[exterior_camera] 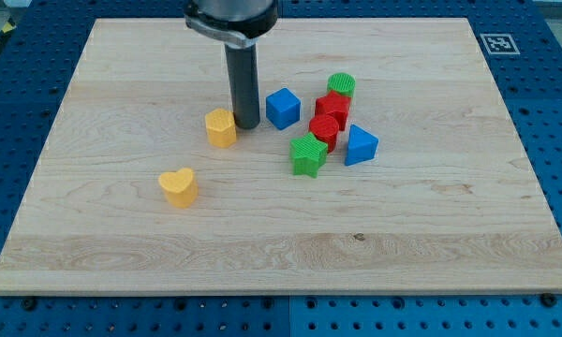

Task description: Slide the yellow hexagon closer to yellow heart

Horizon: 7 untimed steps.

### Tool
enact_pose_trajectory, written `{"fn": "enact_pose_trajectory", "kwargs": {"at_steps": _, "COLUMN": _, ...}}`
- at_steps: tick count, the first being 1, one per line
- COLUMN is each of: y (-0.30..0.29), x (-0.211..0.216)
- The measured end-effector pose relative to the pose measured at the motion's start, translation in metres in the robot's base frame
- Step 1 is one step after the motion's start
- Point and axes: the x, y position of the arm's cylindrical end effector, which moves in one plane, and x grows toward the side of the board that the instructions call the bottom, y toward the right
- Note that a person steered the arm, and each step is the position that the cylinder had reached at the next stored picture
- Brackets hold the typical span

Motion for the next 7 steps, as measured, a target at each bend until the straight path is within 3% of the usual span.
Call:
{"fn": "enact_pose_trajectory", "kwargs": {"at_steps": 2, "y": -0.035, "x": 0.002}}
{"fn": "enact_pose_trajectory", "kwargs": {"at_steps": 3, "y": -0.026, "x": -0.019}}
{"fn": "enact_pose_trajectory", "kwargs": {"at_steps": 4, "y": -0.060, "x": -0.026}}
{"fn": "enact_pose_trajectory", "kwargs": {"at_steps": 5, "y": -0.061, "x": 0.001}}
{"fn": "enact_pose_trajectory", "kwargs": {"at_steps": 7, "y": -0.061, "x": 0.002}}
